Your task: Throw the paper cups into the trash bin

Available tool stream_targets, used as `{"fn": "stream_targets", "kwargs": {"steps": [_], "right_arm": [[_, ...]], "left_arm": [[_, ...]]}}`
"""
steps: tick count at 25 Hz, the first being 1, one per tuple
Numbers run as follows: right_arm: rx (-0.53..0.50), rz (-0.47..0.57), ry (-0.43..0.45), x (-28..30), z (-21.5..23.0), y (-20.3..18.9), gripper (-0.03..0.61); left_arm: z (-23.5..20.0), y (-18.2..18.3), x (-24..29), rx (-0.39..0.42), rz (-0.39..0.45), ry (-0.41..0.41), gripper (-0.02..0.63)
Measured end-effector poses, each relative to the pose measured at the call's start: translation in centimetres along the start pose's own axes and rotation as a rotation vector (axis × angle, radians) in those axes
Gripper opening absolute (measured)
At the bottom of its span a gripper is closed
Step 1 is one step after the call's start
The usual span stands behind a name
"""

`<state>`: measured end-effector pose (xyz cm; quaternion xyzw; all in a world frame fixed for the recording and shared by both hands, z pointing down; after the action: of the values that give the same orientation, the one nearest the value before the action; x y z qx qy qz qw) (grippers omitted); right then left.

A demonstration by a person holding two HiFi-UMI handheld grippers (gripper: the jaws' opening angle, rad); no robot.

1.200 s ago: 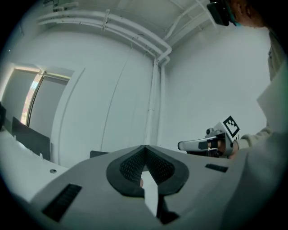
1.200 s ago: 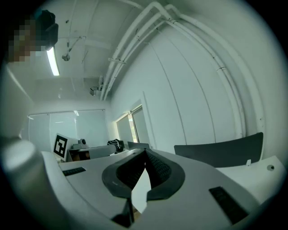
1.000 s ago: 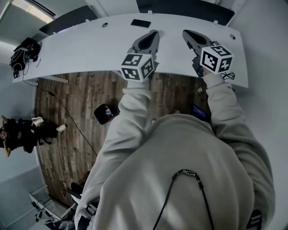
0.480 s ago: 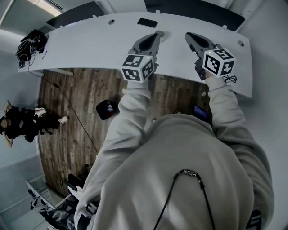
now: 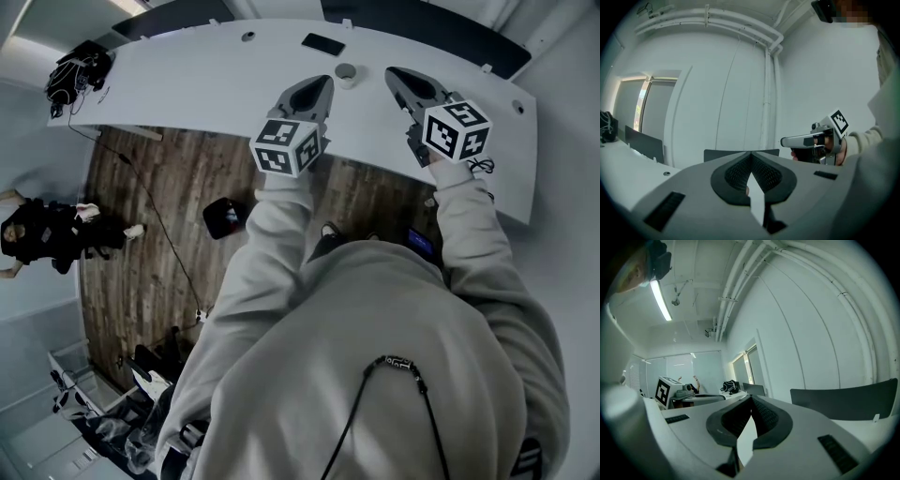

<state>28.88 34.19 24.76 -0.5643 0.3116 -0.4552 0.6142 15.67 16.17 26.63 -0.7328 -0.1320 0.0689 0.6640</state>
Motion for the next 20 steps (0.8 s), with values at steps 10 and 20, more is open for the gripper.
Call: {"fn": "stream_targets", "kwargs": {"steps": [10, 20], "right_arm": [[-0.006, -0.023, -0.013, 0.8, 1.9, -0.8, 0.018], [0.010, -0.019, -0.002, 0.9, 2.9, -1.8, 0.018]], "left_arm": [[-1.7, 0.1, 3.3, 0.001, 0.006, -0.026, -0.005], [-2.3, 0.0, 3.8, -0.006, 0.000, -0.045, -0.005]]}}
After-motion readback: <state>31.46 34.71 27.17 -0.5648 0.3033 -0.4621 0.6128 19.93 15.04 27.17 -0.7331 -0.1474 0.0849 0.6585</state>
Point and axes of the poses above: the fingertips, and each gripper's own axes: x forward along the fingers, z to its right, y out of its top, the point moved 9 cm from there along -x, backward along the fingers, and after that the axes turned 11 degrees about -y, right-handed, at the moved point
